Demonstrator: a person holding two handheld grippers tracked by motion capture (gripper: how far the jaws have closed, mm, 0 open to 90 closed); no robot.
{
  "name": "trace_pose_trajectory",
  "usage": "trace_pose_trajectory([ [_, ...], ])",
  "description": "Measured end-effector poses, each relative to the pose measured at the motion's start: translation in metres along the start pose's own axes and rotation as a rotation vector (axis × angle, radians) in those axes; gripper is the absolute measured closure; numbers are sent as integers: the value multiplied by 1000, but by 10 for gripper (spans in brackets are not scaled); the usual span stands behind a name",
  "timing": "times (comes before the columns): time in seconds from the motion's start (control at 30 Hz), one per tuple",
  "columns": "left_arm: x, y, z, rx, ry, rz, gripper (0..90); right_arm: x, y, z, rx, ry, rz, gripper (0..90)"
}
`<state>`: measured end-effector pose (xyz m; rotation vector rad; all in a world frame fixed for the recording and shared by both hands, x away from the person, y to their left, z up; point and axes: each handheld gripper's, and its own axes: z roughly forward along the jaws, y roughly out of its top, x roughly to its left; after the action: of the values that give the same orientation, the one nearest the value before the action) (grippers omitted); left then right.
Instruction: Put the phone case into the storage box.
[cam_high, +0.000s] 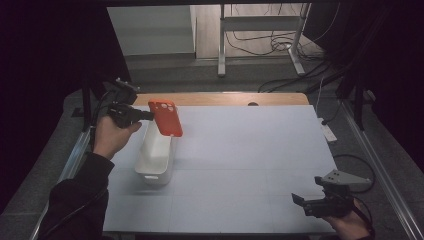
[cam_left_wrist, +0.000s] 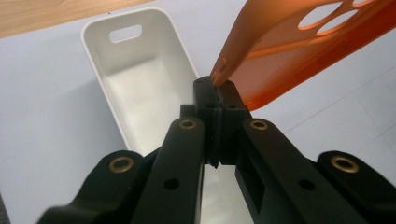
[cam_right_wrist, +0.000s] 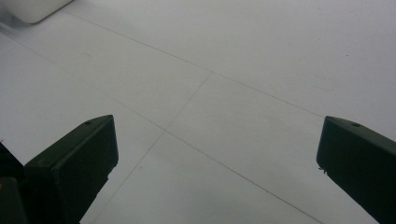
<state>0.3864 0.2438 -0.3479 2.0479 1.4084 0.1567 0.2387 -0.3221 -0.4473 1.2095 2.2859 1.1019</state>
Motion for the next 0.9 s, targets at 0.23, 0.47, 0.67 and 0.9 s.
trace_pose_trajectory([
  [0.23,7,2,0,-5,8,-12,889,1,1,0,35,-43,-12,0],
  [0.47,12,5,-2,-6,25,-15,889,0,0,0,53,-67,-11,0],
  [0.67,16,7,-4,-5,47,-19,889,0,-1,-1,56,-76,-11,0],
  [0.9,22,9,-2,-10,65,-29,889,1,-1,-1,60,-71,-11,0],
])
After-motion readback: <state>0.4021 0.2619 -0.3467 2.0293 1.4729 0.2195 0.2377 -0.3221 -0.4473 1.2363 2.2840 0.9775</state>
